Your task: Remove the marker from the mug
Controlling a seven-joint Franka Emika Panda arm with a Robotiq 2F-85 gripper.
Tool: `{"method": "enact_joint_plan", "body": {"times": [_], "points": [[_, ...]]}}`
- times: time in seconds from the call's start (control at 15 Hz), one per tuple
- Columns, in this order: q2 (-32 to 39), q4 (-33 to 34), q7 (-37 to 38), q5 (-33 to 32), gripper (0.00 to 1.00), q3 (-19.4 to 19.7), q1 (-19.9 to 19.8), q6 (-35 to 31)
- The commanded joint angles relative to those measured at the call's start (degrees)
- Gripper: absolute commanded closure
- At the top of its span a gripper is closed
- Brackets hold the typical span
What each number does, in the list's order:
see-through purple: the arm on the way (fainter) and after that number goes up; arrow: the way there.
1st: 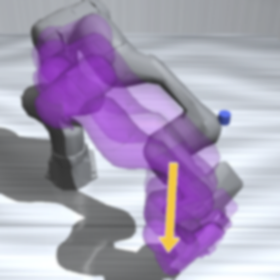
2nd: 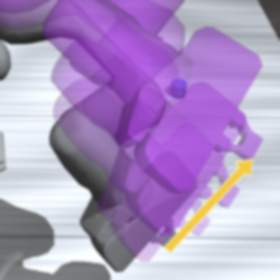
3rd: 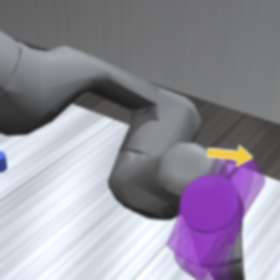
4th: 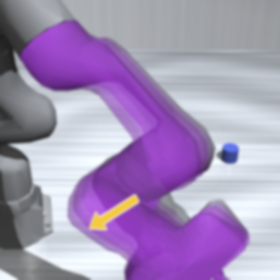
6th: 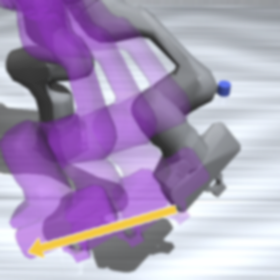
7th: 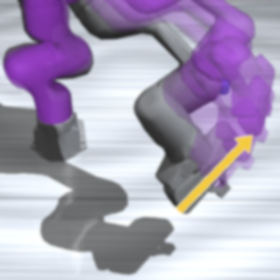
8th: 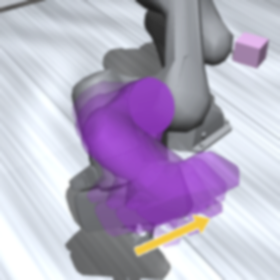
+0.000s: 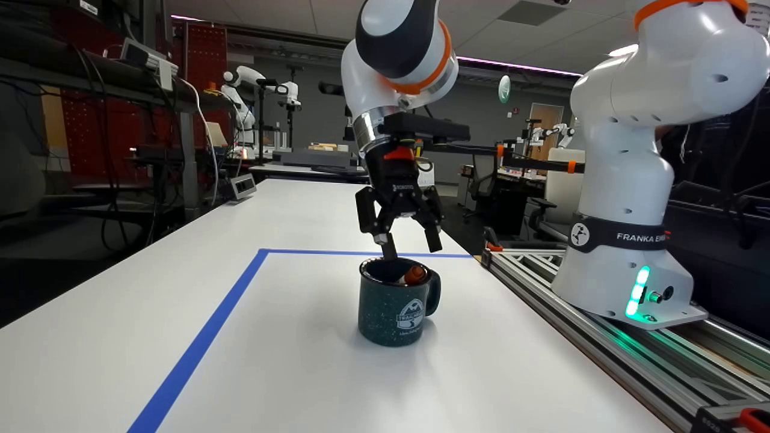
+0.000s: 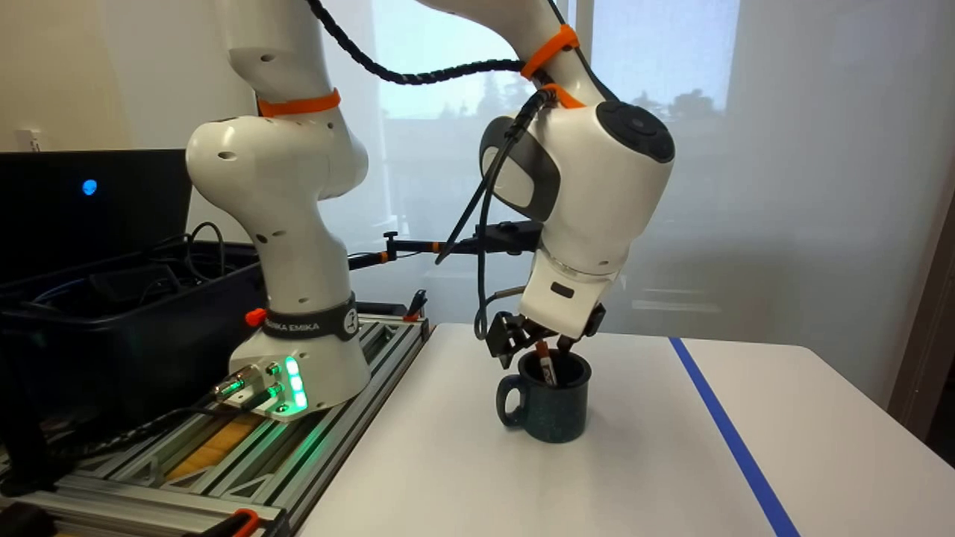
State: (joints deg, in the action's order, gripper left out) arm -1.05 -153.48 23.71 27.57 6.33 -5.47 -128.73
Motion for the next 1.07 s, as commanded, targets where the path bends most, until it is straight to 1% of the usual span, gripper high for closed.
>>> {"method": "enact_joint_plan", "body": {"times": [0.0, 0.27, 0.33, 0.47, 0.53, 0.6, 0.8, 0.87, 1.0], "points": [[0.61, 2.04, 1.89, -0.67, 0.34, -0.29, -0.11, 2.04], [2.25, 3.37, 1.80, 0.32, 0.65, -0.45, 0.05, 2.15], [2.68, 3.69, 1.88, 0.46, 0.58, -0.52, 0.11, 2.30], [3.63, 4.13, 1.87, 0.64, 0.59, -0.67, 0.20, 2.21], [4.16, 4.36, 1.87, 0.72, 0.63, -0.75, 0.25, 2.29], [4.65, 4.59, 1.76, 0.86, 0.60, -0.84, 0.29, 2.37], [6.13, 5.32, 1.70, 1.16, 0.61, -1.25, 0.58, 2.37], [6.50, 5.50, 1.67, 1.25, 0.65, -1.39, 0.70, 2.36], [7.13, 6.12, 1.64, 1.33, 0.66, -1.70, 0.83, 2.51]]}}
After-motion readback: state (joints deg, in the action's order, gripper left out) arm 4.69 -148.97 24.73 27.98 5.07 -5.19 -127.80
